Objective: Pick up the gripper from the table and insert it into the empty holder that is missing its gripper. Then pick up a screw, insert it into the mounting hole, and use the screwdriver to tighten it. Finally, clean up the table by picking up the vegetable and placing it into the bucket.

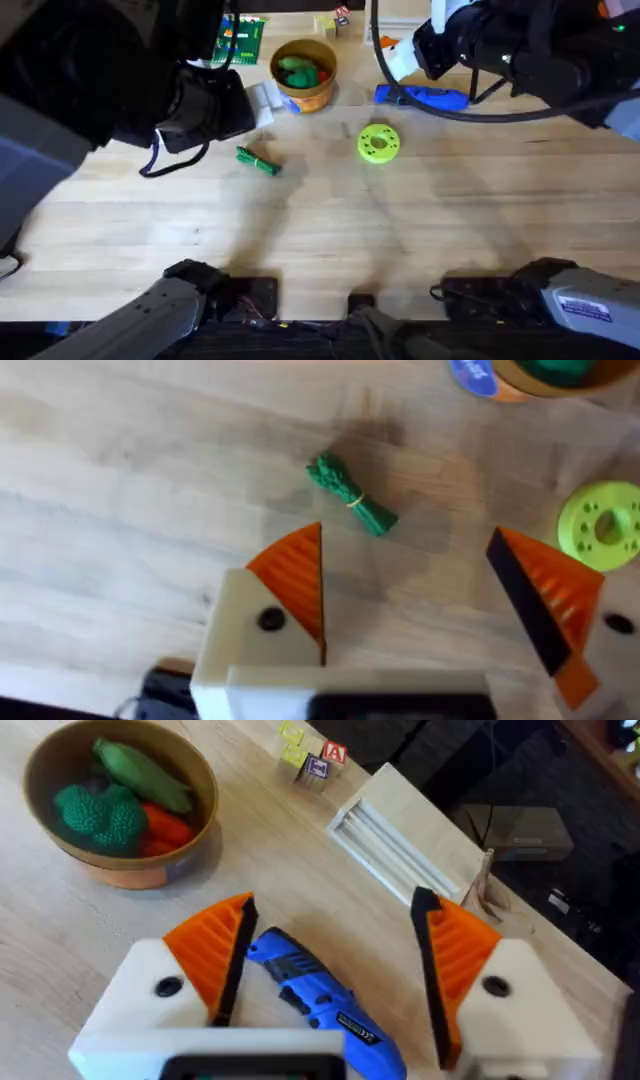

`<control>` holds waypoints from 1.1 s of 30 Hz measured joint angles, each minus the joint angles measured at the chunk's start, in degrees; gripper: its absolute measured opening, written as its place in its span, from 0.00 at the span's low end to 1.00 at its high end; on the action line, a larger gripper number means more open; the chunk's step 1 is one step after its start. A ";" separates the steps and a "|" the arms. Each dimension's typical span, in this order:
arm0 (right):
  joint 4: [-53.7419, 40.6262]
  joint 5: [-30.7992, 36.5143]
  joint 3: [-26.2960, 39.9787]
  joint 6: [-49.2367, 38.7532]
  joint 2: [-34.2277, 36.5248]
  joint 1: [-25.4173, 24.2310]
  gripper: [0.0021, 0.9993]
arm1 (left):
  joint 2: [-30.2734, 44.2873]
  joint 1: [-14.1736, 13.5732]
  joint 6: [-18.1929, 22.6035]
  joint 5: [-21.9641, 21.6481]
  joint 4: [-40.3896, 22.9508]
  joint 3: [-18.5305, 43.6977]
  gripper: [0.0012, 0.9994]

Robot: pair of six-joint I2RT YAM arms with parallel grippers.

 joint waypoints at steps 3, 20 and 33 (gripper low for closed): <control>0.00 0.00 0.00 0.00 0.00 0.00 0.91 | 4.23 2.76 -8.27 2.10 -0.91 0.00 0.99; -0.13 0.00 0.00 0.00 0.00 0.00 0.91 | 15.55 3.33 -23.95 6.85 17.73 -17.25 0.92; -0.13 0.00 0.00 0.00 0.00 0.00 0.91 | 15.51 5.50 -24.86 7.70 23.49 -20.76 0.02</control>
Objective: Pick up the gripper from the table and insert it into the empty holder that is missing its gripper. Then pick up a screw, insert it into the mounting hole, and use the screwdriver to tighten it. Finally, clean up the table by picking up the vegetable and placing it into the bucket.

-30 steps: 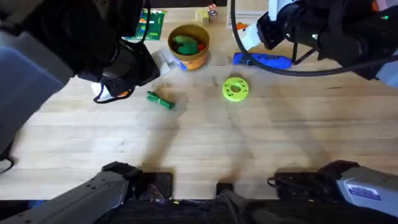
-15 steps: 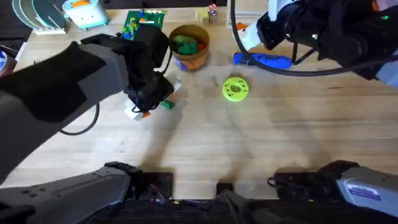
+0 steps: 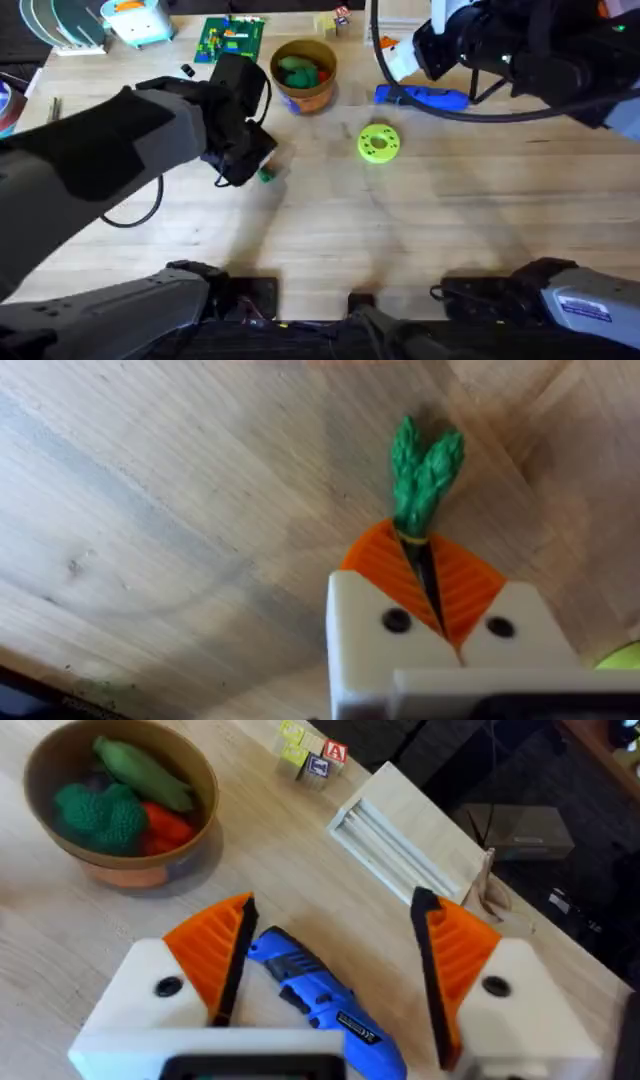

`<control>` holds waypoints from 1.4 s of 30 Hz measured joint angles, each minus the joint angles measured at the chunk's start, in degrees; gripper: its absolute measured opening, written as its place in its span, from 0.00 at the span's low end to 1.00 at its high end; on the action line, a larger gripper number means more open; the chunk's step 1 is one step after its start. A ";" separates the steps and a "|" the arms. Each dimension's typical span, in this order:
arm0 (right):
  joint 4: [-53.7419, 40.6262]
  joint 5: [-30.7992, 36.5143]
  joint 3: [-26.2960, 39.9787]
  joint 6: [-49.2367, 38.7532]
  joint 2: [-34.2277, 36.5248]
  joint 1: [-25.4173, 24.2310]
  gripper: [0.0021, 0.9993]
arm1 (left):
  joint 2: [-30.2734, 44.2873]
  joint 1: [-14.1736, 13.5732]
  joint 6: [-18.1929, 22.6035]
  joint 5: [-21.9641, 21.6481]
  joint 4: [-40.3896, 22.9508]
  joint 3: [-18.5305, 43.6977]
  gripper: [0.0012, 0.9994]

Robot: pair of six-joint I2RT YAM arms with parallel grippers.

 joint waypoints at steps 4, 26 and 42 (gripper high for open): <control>0.00 0.00 0.00 0.02 0.00 0.00 0.92 | 0.00 0.37 0.20 0.85 -0.52 0.33 0.02; 0.00 0.00 0.00 0.02 0.00 0.00 0.91 | 1.58 0.48 8.99 4.40 10.31 25.46 0.02; -0.02 0.00 0.00 0.02 0.00 0.00 0.92 | 17.91 0.48 -0.64 19.85 26.29 25.46 0.02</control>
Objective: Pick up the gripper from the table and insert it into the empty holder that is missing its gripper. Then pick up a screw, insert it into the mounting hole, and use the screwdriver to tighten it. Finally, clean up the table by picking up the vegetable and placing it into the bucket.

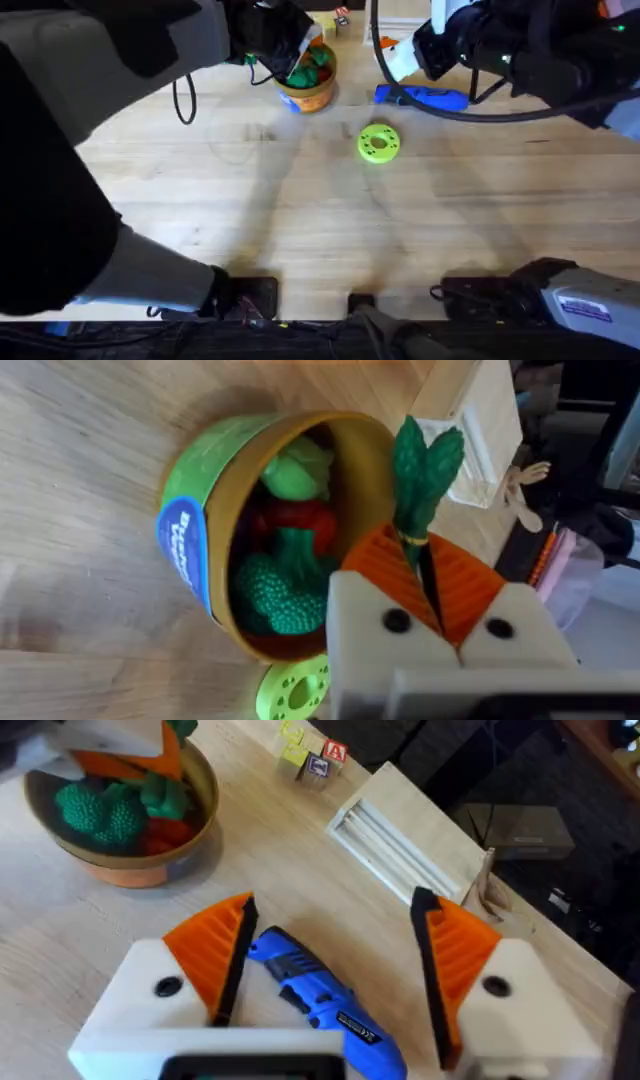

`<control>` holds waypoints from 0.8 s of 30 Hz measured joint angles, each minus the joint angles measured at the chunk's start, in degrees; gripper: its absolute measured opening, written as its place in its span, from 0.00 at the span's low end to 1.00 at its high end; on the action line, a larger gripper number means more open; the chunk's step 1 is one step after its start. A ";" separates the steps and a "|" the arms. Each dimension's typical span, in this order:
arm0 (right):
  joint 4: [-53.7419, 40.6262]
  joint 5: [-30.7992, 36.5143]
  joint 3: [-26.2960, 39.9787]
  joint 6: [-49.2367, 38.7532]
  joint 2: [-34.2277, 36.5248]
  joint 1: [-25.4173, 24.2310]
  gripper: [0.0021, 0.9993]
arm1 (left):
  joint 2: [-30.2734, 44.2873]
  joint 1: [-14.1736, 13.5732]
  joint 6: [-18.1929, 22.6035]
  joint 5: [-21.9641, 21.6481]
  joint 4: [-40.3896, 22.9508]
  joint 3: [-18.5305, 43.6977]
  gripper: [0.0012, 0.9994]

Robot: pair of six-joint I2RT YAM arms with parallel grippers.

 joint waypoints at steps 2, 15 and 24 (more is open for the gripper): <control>0.00 0.00 0.00 0.00 0.00 0.00 0.91 | 0.32 0.00 -0.40 0.74 0.00 0.00 0.02; 0.01 0.00 0.00 0.00 0.00 0.00 0.91 | -0.20 0.26 -0.58 1.96 0.25 0.13 0.99; -5.67 0.00 0.24 0.47 -1.11 0.00 0.92 | -3.88 0.24 15.88 0.33 -15.02 9.84 1.00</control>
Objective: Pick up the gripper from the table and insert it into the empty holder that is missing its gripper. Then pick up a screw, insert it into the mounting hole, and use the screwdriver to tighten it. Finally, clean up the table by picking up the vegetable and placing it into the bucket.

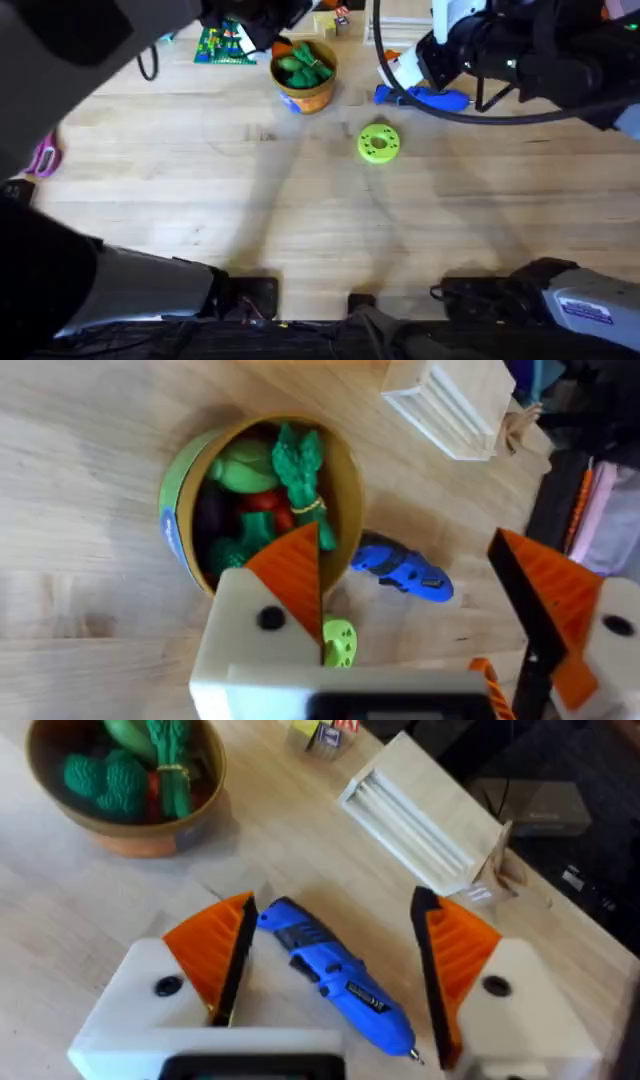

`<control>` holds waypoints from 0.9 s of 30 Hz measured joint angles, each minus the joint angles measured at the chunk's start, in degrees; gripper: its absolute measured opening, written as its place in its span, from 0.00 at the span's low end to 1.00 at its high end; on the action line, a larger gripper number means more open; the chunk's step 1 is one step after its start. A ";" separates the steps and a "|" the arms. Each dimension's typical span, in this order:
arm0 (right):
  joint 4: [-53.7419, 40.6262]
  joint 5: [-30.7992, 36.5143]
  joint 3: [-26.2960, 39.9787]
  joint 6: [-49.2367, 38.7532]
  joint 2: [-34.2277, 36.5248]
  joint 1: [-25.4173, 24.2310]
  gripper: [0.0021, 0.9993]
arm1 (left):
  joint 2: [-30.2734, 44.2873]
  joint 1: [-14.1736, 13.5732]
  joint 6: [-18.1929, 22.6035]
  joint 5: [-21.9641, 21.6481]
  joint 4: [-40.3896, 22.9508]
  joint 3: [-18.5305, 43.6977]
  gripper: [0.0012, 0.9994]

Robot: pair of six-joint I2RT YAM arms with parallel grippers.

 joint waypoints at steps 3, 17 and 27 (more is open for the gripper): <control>-4.88 0.00 0.81 0.79 -2.86 0.00 0.92 | -3.63 0.00 9.94 -0.56 -9.51 6.24 1.00; -27.50 -0.01 5.73 10.18 -22.84 0.00 0.92 | -12.36 -0.09 40.91 -5.05 -45.68 13.96 0.99; -34.22 -0.02 5.73 11.55 -29.10 0.00 0.92 | -13.89 -0.09 46.14 -6.57 -49.48 13.96 1.00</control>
